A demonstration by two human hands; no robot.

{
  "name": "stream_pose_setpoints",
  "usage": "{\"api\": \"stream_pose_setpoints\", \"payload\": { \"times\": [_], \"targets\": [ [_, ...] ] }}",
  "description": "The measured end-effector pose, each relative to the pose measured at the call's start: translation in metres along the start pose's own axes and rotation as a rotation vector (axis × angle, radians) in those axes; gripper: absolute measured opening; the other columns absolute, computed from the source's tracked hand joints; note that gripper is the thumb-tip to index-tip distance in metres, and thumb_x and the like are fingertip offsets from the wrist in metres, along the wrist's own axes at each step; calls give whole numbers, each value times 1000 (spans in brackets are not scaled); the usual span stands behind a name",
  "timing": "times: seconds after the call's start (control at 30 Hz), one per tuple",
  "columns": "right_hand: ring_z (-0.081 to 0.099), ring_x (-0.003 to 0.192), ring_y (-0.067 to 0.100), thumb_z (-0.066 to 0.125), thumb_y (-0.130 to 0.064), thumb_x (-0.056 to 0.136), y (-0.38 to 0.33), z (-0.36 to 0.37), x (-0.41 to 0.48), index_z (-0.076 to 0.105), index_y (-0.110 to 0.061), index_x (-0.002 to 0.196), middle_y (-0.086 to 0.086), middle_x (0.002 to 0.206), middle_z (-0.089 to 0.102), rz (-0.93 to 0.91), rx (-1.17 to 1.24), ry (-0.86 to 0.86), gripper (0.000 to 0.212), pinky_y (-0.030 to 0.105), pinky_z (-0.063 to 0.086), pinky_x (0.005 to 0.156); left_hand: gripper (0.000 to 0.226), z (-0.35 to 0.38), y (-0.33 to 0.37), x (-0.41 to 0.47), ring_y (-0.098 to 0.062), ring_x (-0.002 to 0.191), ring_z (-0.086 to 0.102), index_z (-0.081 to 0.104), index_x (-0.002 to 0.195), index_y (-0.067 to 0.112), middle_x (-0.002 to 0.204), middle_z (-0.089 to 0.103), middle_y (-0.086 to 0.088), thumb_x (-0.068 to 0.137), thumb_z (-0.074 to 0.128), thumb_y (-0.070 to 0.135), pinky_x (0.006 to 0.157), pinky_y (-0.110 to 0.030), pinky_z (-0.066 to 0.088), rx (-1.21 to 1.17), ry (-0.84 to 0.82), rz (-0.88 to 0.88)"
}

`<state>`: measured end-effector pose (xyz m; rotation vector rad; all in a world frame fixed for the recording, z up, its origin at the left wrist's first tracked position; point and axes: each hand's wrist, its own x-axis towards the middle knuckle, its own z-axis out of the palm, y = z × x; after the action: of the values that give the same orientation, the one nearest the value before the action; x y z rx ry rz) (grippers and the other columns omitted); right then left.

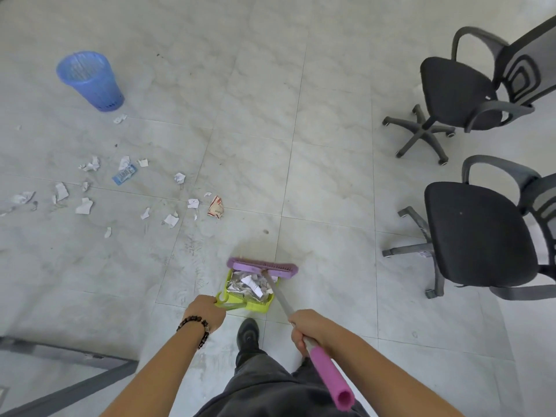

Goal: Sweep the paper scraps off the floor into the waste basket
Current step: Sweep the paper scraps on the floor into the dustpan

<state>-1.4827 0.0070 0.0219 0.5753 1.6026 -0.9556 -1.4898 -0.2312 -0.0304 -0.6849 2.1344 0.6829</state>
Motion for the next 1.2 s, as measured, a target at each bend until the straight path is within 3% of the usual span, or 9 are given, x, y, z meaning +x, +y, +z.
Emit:
{"api": "stream_pose_setpoints", "payload": {
  "times": [0.03,0.1,0.2,0.4,0.57,0.7,0.77,0.93,1.2],
  "targets": [
    [45,37,13,33,-13,100,0,-5,-5,60,3,68,1,33,49,-6,34,10,45,24,44,55,14,0,1,-3,-24,59,50,65,80,8,61,52,-3,80,51,8,54,-22,42,-19,9,4],
    [41,34,16,44,-14,95,1,-17,-15,55,-2,62,6,36,48,-44,136,7,37,22,40,44,14,1,4,-12,-23,56,47,63,78,8,59,50,-4,80,49,6,52,-23,41,-46,27,7],
    [37,36,15,52,-8,86,0,-39,-27,56,-7,47,8,38,44,-98,250,-26,39,22,36,40,13,0,10,-33,-19,49,42,60,73,10,55,47,-2,79,50,6,47,-20,35,-99,92,6],
    [35,27,4,49,5,86,-22,-67,-43,43,-12,58,-4,41,38,-34,568,-143,33,12,33,29,15,-8,17,-62,-18,46,37,62,75,10,53,43,0,77,48,5,44,-19,29,-185,238,-11],
    [34,30,7,51,3,82,-60,-75,-47,45,-11,63,-2,43,38,-123,362,-121,24,15,32,32,25,-21,24,-64,-21,48,45,69,89,16,57,50,-1,77,48,7,46,-22,36,-266,356,1],
    [33,38,11,50,1,78,-103,-79,-34,49,-8,74,2,49,41,-222,121,-60,10,19,31,37,23,-44,36,-42,-20,50,47,63,86,25,59,52,0,80,48,9,46,-22,35,-288,425,2],
    [33,39,13,50,0,75,-132,-81,-22,47,-9,77,4,49,41,-263,37,-46,10,20,30,39,20,-64,46,-18,-19,49,42,63,84,19,57,47,0,80,47,7,46,-23,32,-328,458,7],
    [33,40,11,49,1,76,-236,-90,2,44,-10,82,2,51,39,-269,-12,-16,13,18,28,39,19,-139,77,43,-18,50,41,55,81,22,55,45,2,80,47,5,45,-23,31,-414,459,16],
    [33,38,13,49,3,78,-389,-106,27,44,-9,77,5,50,41,-326,-56,-3,13,17,28,39,28,-260,118,116,-20,53,45,58,79,31,57,48,1,79,47,5,46,-24,33,-458,471,38]
  ]
}}
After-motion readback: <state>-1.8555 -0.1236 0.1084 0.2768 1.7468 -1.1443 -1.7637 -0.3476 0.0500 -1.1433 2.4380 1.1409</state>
